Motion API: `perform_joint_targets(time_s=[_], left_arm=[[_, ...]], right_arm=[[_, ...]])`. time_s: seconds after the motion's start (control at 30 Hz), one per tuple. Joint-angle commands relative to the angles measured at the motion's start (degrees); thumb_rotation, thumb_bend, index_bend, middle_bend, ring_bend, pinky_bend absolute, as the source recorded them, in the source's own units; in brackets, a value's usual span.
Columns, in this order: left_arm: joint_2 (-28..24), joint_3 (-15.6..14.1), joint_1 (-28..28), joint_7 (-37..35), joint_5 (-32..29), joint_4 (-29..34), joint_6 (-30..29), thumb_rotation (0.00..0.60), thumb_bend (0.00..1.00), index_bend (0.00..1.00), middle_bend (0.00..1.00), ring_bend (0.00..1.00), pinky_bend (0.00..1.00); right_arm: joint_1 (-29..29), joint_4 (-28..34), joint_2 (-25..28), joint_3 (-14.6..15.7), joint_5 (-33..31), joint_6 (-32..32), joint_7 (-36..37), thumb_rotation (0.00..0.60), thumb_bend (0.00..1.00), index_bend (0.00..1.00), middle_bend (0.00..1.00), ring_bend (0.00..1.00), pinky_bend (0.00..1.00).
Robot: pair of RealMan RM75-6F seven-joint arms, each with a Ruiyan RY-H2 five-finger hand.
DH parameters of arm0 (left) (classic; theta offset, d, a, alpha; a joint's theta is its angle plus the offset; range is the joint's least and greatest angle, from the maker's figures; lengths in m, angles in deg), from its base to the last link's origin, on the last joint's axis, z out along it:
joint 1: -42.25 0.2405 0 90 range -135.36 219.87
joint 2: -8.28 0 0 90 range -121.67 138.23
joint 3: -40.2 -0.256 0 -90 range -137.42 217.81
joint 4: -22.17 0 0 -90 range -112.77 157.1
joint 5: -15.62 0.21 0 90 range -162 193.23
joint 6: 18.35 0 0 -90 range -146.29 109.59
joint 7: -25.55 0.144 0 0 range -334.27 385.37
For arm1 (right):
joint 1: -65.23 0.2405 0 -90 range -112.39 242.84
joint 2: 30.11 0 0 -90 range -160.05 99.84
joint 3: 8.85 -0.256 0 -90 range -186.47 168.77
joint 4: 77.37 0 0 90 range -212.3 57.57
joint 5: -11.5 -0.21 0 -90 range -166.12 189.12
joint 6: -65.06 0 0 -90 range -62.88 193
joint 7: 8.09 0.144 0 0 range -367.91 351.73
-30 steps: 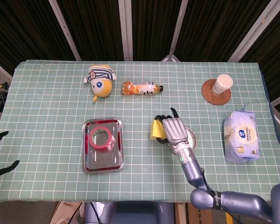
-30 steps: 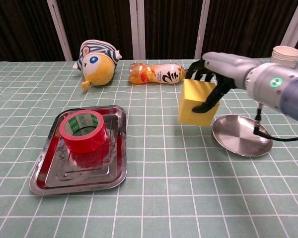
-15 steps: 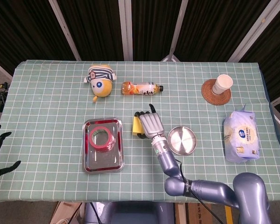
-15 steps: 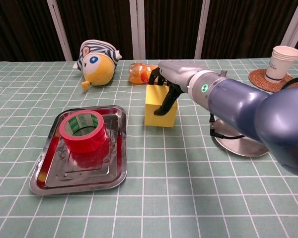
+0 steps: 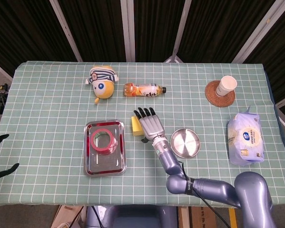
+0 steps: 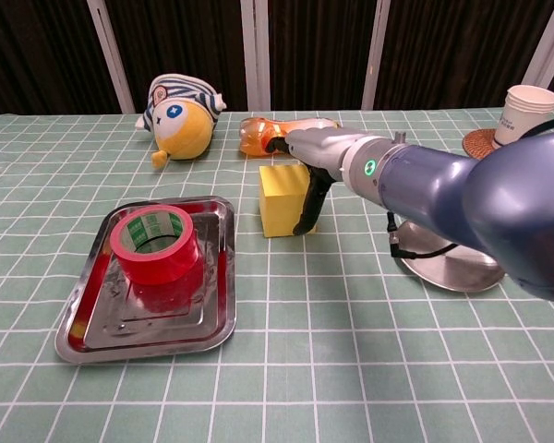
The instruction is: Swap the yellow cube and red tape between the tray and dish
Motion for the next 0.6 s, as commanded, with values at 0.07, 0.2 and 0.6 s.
perform_joint_targets(time_s=[0.07, 0.2, 0.6], left_arm=[[-0.11, -0.22, -0.16, -0.38, 0.7, -0.17, 0.11, 0.6, 0.03, 0.2, 0.0, 0.0, 0.06], [-0.38, -0.67, -0.4, -1.79, 2.76, -0.86, -0.08, 0.6, 0.03, 0.19, 0.0, 0.0, 0.06], [0.65, 0.22, -7.37, -0.42, 6.16, -2.82, 7.97, 0.6, 0.01, 0.18, 0.0, 0.0, 0.06]], right_arm=[[-1.47, 7.71, 5.49, 1.84, -0.19, -3.44, -2.35, 0.6, 0.02, 0.0, 0.0, 0.0, 0.0], [-7.65, 21.68, 15.5, 4.4, 2.64, -11.97, -1.99, 0.6, 0.02, 0.0, 0.0, 0.0, 0.0], [-38.67, 31.0, 37.48, 26.23, 38.51, -35.46, 26.39, 0.6, 0.02, 0.0, 0.0, 0.0, 0.0]])
